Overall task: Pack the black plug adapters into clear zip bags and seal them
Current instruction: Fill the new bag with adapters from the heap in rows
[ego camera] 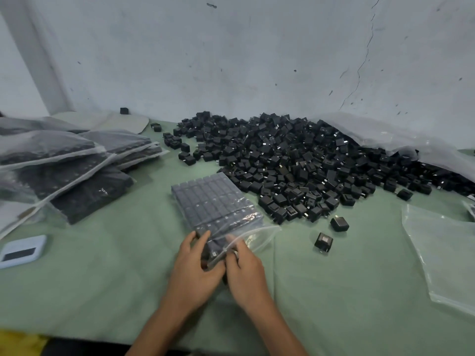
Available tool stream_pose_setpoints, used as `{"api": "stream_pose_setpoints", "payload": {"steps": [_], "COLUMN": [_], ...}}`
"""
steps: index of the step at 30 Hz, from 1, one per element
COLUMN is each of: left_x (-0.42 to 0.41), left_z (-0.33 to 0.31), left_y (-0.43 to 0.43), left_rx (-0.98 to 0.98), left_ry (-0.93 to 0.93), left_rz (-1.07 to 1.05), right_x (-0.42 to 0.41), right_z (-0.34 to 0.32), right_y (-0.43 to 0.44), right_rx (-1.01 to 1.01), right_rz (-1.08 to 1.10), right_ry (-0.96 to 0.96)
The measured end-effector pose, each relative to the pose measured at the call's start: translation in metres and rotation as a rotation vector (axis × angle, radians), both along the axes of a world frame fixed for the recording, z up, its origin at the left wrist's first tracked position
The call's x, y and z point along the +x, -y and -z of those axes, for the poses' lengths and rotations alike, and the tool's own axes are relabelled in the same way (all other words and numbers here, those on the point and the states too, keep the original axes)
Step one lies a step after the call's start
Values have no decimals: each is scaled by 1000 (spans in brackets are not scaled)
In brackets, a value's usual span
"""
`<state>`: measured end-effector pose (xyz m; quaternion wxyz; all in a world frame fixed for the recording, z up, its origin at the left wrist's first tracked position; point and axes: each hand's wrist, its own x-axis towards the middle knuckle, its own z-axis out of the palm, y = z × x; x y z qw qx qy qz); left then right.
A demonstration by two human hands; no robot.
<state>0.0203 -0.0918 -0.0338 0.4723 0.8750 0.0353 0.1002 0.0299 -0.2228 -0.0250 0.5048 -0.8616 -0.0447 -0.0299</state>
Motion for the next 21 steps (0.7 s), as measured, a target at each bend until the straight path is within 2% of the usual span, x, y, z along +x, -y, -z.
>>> {"api": "stream_pose_setpoints", "payload": {"steps": [2,4,8,11,18,21], "left_x": [-2,1,10,15,9,10], "left_z": [1,2,0,2,5,4], "left_y": [-15,-28,-30,-26,-20,-20], "left_rx": [-15,30,272,305,420,411], "left_ry": [3,62,181,187,185,175], "left_rz": [97,94,94,170,202,228], "right_x": [0,1,2,4,7,8], "right_z": [0,1,5,6,4,3], "right_y": [0,0,0,2,2,6], "right_rx": [-7,-16,-54,-74,-28,-8], "right_rz": [-3,-5,-21,-24,-32,-62], "right_ry": [5,0,-33,-75,-110,-138]}}
